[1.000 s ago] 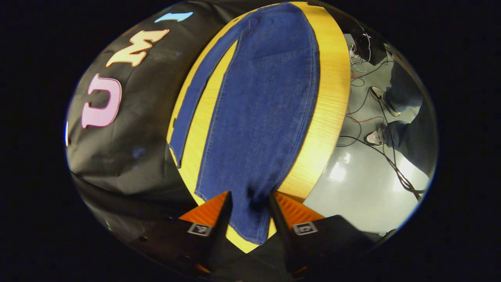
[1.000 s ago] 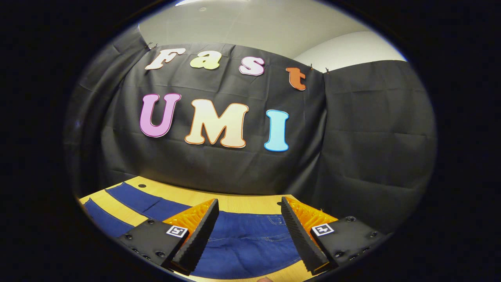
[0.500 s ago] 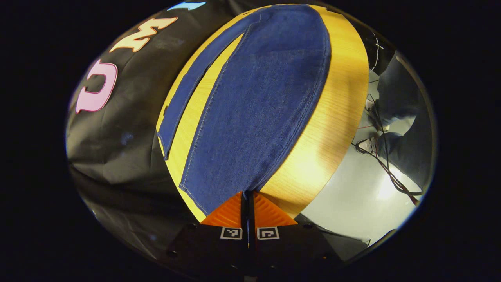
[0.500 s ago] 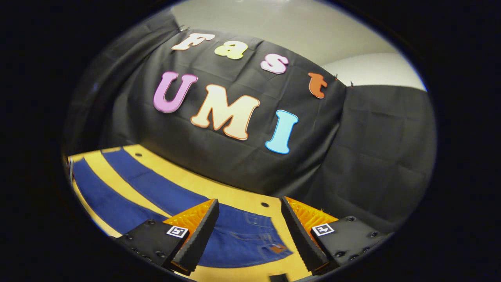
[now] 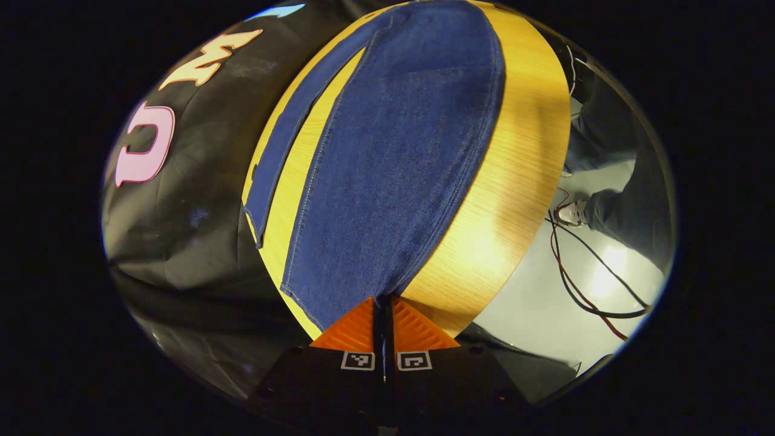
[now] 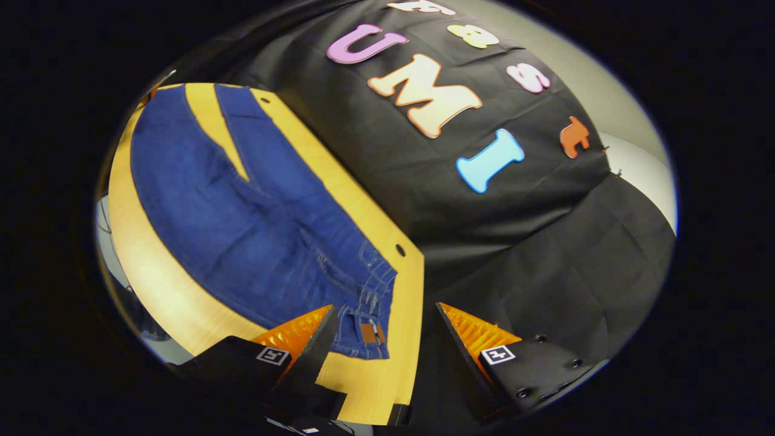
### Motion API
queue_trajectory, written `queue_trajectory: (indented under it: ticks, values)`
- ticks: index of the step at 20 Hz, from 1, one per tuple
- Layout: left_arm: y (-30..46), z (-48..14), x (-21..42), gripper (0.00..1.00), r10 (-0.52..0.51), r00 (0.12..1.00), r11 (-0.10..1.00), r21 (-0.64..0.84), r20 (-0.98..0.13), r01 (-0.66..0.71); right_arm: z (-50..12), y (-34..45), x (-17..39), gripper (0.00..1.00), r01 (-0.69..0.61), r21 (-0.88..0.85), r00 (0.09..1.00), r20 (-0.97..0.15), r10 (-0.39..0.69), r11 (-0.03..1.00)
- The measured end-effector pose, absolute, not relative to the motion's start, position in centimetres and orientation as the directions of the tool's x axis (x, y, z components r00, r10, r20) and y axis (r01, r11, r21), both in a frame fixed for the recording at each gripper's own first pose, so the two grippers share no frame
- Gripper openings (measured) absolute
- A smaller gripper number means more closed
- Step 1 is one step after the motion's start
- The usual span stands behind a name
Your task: Grasp the waist and the cuffs of the jeans and fold them to make the two legs overlap; first hold the waist and fold one-third of the jeans toward the cuffs, then hold the cuffs and fold the remaining one-third in the same direction to finish folding.
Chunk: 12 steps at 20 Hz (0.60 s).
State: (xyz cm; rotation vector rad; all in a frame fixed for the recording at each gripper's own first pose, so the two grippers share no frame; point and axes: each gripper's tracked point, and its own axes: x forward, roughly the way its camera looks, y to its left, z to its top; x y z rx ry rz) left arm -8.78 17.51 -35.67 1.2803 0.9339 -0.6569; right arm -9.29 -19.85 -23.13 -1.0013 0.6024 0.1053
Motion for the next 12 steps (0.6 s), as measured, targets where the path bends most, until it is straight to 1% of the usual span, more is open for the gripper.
queue_trajectory:
  ticks: [2,3,4,5,6,12]
  values:
    - [17.7,-35.7,-8.9,0.00,0.103,0.484,0.201,0.494,-0.869,0.846,-25.3,-20.6,-9.8,0.99,-0.415,-0.763,0.809,-0.559,-0.183,0.496]
    - [17.7,-35.8,-8.9,0.00,0.110,0.478,0.213,0.490,-0.872,0.845,-26.4,-20.9,-10.0,0.96,-0.448,-0.759,0.792,-0.582,-0.183,0.473]
    - [17.7,-35.8,-8.9,0.00,0.116,0.472,0.223,0.486,-0.874,0.845,-27.5,-21.5,-10.0,0.99,-0.479,-0.751,0.775,-0.605,-0.183,0.455]
    - [17.7,-35.8,-8.9,0.00,0.120,0.468,0.229,0.483,-0.876,0.845,-28.6,-21.9,-10.2,0.99,-0.509,-0.741,0.753,-0.630,-0.190,0.439]
    - [17.6,-35.8,-8.8,0.00,0.124,0.464,0.230,0.480,-0.877,0.846,-29.7,-22.4,-10.3,1.00,-0.536,-0.728,0.733,-0.653,-0.193,0.428]
    - [17.6,-35.8,-8.7,0.00,0.151,0.453,0.243,0.477,-0.879,0.845,-34.6,-24.1,-10.7,0.99,-0.649,-0.659,0.634,-0.745,-0.208,0.381]
